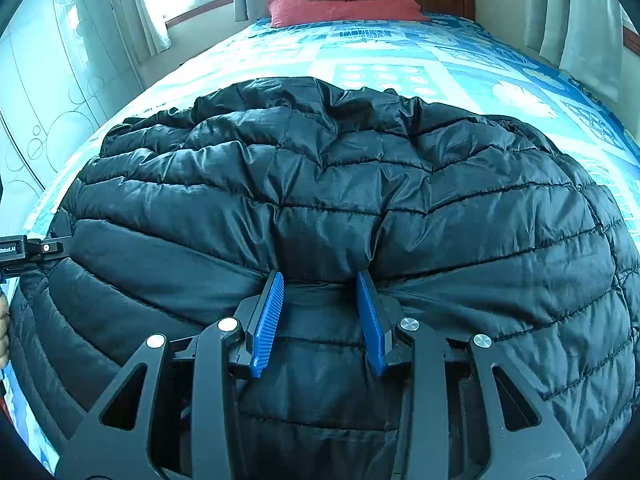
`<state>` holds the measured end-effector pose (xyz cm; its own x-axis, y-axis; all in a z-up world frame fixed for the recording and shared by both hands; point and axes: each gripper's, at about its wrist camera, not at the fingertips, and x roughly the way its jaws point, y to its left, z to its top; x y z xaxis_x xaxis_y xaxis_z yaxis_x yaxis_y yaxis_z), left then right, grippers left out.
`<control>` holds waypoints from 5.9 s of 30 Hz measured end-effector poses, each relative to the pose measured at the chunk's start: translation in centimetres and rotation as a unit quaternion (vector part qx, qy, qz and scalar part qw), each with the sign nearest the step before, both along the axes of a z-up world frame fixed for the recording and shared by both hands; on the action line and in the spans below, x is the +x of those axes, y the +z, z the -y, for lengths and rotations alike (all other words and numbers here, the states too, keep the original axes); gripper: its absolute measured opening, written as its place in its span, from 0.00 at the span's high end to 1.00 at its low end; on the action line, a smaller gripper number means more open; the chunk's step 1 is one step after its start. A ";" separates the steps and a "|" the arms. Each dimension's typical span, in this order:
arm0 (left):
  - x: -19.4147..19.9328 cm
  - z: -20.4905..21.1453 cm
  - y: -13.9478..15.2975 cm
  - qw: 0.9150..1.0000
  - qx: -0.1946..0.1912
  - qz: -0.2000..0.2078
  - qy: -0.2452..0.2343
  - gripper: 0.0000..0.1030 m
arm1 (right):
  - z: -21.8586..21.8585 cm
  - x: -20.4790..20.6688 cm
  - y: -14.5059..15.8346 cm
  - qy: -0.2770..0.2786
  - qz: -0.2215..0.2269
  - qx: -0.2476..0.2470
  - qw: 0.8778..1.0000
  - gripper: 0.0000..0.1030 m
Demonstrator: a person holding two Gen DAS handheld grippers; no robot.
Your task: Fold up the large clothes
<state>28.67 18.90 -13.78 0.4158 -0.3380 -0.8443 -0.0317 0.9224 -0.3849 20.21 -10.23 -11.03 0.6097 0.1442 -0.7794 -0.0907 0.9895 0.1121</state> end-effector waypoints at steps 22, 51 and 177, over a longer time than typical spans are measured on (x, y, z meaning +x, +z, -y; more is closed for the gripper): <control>-4.6 13.0 14.4 0.991 0.056 0.115 -0.035 0.82 | 8.5 -5.9 6.2 -0.047 0.017 0.025 0.998 0.57; -5.7 40.3 5.0 0.981 0.095 0.062 -0.156 0.82 | 25.5 -12.5 5.5 -0.163 0.021 0.019 0.986 0.50; 1.1 31.4 4.4 0.985 0.025 0.142 -0.090 0.37 | 21.8 1.5 4.3 -0.077 0.031 0.036 0.996 0.65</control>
<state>29.72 -12.46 -9.37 0.5749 -0.3897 -0.7195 0.2374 0.9209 -0.3092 21.69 -32.05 -6.74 0.6753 0.0986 -0.7309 0.0528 0.9820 0.1813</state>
